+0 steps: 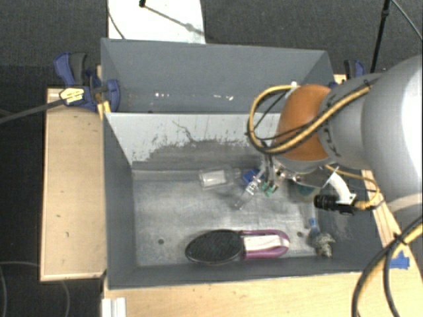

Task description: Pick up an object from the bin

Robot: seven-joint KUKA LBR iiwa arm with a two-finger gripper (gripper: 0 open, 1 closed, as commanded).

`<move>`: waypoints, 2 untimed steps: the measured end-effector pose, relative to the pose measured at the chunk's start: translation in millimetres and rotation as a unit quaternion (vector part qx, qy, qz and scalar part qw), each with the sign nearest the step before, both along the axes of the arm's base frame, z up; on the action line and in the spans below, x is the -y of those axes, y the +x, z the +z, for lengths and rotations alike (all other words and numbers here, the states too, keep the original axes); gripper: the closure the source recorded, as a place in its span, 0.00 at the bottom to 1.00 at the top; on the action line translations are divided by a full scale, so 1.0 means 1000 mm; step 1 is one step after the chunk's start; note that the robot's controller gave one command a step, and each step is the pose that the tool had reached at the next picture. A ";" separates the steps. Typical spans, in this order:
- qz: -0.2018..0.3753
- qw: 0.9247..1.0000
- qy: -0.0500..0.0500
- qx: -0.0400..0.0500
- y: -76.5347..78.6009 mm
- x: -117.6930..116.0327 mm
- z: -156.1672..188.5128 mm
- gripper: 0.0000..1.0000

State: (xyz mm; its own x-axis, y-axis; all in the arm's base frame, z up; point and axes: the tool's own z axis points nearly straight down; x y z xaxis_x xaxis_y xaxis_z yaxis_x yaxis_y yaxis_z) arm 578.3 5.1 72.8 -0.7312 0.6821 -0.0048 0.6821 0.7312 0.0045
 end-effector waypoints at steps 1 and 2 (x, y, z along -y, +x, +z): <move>-0.001 1.000 0.000 0.004 0.002 0.001 0.003 1.00; -0.012 1.000 0.000 0.001 0.002 0.025 0.151 1.00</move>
Offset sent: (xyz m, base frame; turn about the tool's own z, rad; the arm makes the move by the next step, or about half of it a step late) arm 0.0000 0.0000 0.0000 0.0000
